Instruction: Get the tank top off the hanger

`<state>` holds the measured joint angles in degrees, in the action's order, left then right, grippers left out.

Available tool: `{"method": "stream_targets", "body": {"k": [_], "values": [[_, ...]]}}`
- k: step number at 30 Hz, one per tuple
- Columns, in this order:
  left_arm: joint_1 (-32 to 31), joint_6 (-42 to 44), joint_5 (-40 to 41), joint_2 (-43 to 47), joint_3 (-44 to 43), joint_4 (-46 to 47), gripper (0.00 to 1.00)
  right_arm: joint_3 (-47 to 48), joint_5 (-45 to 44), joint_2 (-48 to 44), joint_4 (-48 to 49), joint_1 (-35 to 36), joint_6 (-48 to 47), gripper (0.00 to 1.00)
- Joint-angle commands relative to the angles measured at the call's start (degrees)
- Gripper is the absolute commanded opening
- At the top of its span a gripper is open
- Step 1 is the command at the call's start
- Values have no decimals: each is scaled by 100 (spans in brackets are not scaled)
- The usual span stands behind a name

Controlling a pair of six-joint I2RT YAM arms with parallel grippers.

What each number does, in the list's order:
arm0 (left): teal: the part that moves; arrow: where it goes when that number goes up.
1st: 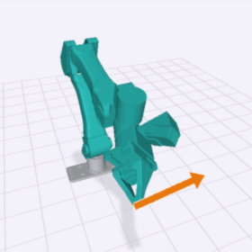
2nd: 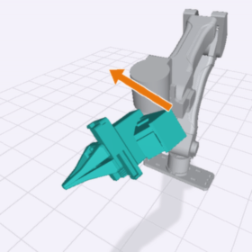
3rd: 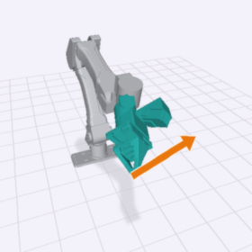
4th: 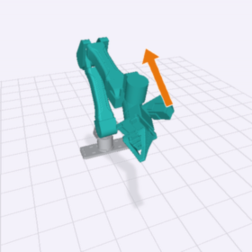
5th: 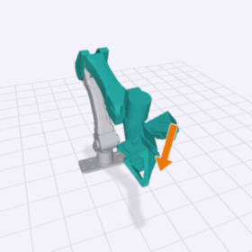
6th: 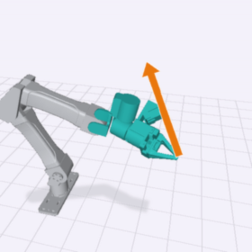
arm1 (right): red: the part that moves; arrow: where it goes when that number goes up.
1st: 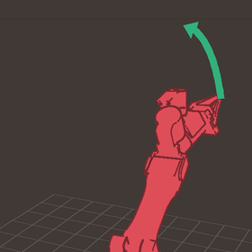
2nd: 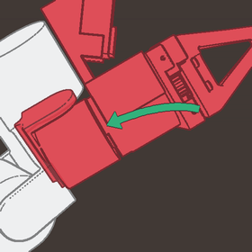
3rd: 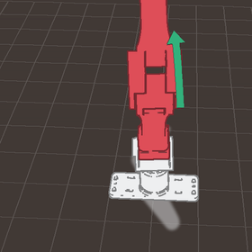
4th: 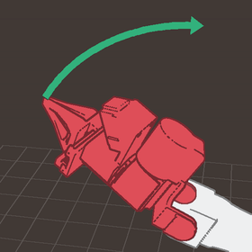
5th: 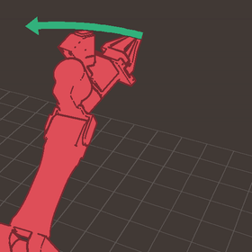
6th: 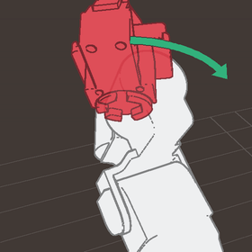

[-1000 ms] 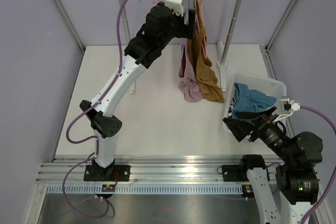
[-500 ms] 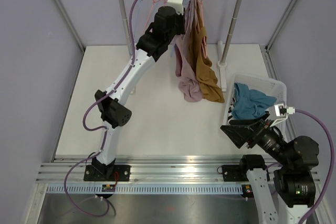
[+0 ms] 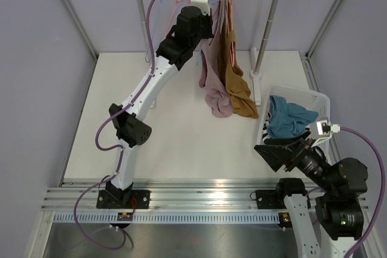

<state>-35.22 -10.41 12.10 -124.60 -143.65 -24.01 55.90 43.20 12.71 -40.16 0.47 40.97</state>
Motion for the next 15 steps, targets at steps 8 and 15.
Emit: {"method": "stream_targets", "body": {"k": [8, 15], "values": [[7, -13, 223, 1156, -84, -7, 0, -211, 250, -84, 473, -3, -28, 97], [7, -75, 100, 1991, 707, -113, 0, -273, 40, 179, 667, -3, -282, 99]]}}
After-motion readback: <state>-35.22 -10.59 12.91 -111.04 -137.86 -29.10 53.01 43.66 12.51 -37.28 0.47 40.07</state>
